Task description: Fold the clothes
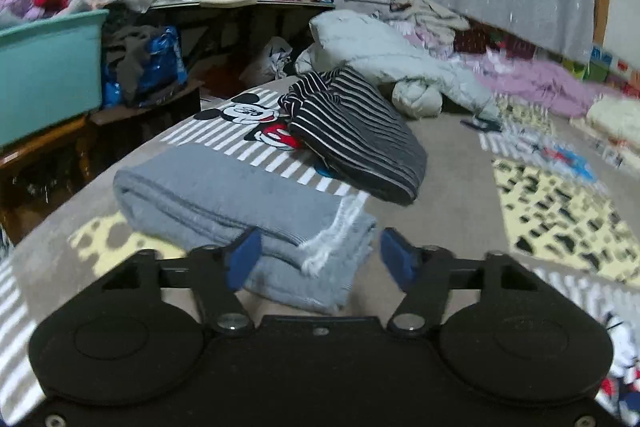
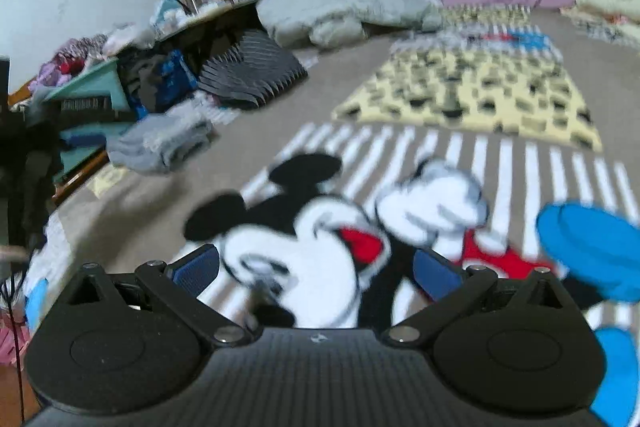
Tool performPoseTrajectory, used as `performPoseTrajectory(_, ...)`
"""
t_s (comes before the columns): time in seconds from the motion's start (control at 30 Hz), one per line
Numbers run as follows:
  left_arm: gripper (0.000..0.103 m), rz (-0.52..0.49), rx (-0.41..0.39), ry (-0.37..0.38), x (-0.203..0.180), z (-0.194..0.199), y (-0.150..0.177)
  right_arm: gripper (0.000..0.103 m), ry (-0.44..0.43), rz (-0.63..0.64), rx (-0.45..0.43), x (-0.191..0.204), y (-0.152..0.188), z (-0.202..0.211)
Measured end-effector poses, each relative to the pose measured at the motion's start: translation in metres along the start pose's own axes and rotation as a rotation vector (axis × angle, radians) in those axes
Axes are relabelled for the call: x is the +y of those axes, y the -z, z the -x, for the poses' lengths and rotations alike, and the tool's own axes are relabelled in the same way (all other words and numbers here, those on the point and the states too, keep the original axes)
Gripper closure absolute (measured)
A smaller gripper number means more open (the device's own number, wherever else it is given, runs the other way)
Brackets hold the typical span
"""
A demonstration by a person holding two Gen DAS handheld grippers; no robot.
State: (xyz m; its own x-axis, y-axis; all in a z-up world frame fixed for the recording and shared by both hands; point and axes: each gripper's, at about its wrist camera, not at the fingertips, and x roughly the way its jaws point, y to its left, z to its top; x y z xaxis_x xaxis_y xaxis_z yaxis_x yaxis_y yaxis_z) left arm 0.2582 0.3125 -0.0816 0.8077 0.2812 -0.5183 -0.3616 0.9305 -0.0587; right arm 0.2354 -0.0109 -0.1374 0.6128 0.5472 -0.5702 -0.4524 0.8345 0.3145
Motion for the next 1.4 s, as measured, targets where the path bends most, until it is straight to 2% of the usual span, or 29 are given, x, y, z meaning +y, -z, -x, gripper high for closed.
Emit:
performPoseTrajectory(0.17, 0.068, -0.062, 0.046, -0.033, 0.002, -0.032, 0.002, 0.0, -0.003, 0.041, -0.042, 0.001, 0.017, -0.003)
performPoseTrajectory(0.23, 0.069, -0.081, 0.062, -0.035, 0.003, -0.04, 0.003, 0.0, 0.0, 0.051, -0.043, 0.002, 0.018, -0.005)
performPoseTrajectory(0.3, 0.078, -0.099, 0.07, -0.032, 0.005, -0.043, 0.002, 0.0, -0.005, 0.047, -0.051, 0.0, 0.02, -0.004)
performPoseTrajectory(0.37, 0.097, -0.121, 0.076, -0.026, 0.005, -0.046, -0.001, 0.0, -0.01, 0.041, -0.058, -0.001, 0.021, -0.004)
performPoseTrajectory(0.43, 0.099, -0.136, 0.094, -0.025, 0.006, -0.05, -0.004, 0.0, -0.015, 0.036, -0.064, -0.003, 0.022, -0.005)
performPoseTrajectory(0.5, 0.101, -0.102, 0.092, -0.006, 0.01, -0.046, -0.009, 0.0, -0.02, 0.03, -0.068, -0.005, 0.022, -0.004)
performPoseTrajectory(0.8, 0.102, -0.015, -0.06, 0.024, 0.019, 0.043, -0.055, 0.0, -0.074, -0.032, -0.086, -0.017, 0.021, -0.001)
performPoseTrajectory(0.97, 0.102, 0.013, -0.139, 0.123, 0.007, 0.104, -0.087, 0.0, -0.143, -0.132, -0.061, -0.033, 0.015, 0.006)
performPoseTrajectory(1.17, 0.102, 0.018, -0.2, 0.309, -0.038, 0.174, -0.1, 0.0, -0.207, -0.284, -0.006, -0.046, 0.024, 0.046)
performPoseTrajectory(1.4, 0.102, -0.058, -0.199, 0.537, -0.13, 0.243, -0.07, 0.0, -0.271, -0.416, -0.038, -0.079, 0.051, 0.123)
